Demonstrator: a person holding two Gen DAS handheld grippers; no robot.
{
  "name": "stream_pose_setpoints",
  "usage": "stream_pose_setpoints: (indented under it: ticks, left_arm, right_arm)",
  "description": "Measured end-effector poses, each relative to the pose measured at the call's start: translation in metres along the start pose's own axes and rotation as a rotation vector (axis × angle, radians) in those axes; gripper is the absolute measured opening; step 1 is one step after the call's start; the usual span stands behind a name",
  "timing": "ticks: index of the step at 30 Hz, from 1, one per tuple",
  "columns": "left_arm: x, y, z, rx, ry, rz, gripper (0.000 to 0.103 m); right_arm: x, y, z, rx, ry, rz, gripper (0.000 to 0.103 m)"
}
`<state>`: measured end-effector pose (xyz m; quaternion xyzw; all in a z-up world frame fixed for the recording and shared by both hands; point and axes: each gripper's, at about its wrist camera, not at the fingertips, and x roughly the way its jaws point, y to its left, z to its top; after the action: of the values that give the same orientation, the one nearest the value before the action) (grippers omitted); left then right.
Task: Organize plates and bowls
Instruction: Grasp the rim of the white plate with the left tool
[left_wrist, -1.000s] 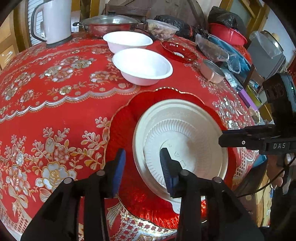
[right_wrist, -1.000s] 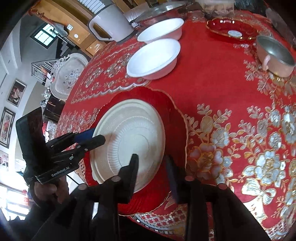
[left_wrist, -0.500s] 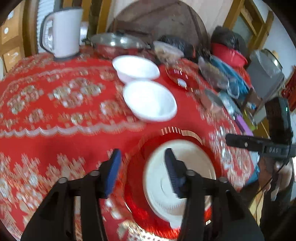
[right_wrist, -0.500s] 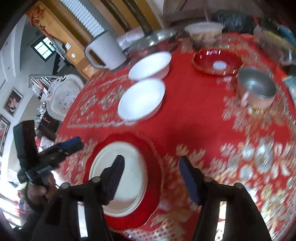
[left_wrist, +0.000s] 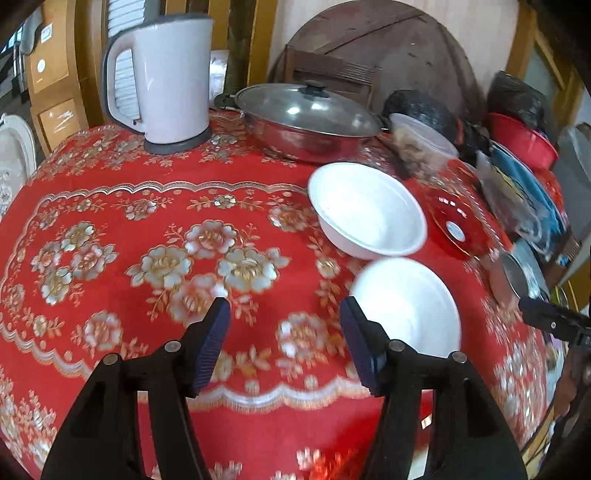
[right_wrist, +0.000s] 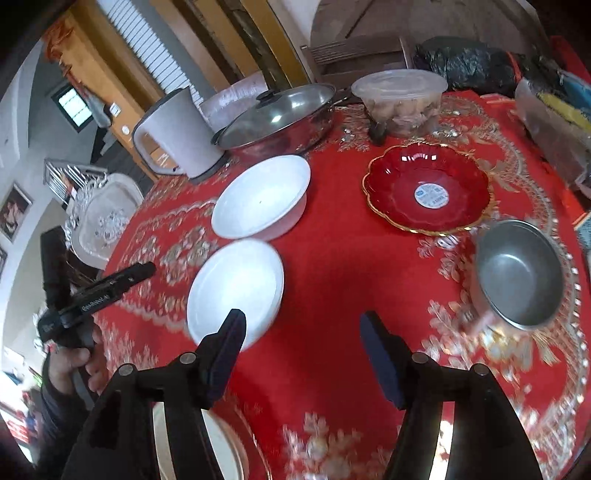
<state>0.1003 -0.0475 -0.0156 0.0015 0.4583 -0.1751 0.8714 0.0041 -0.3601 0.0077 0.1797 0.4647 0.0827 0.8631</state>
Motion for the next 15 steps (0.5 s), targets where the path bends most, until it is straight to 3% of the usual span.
stream_pose_setpoints:
  ticks: [3, 9, 15]
  left_arm:
    - [0.018, -0.004, 0.004, -0.011, 0.031, -0.019, 0.060]
    - [0.044, -0.027, -0.008, 0.068, 0.099, -0.043, 0.060]
    - [0.047, -0.025, -0.003, 0.058, 0.099, -0.055, 0.060]
  right_arm:
    - [0.016, 0.001, 0.009, -0.013, 0.007, 0.032, 0.067]
    - [0.044, 0.009, 0.012, -0.051, 0.044, 0.044, 0.067]
    - [0.056, 0.013, 0.016, -0.062, 0.068, 0.065, 0.066]
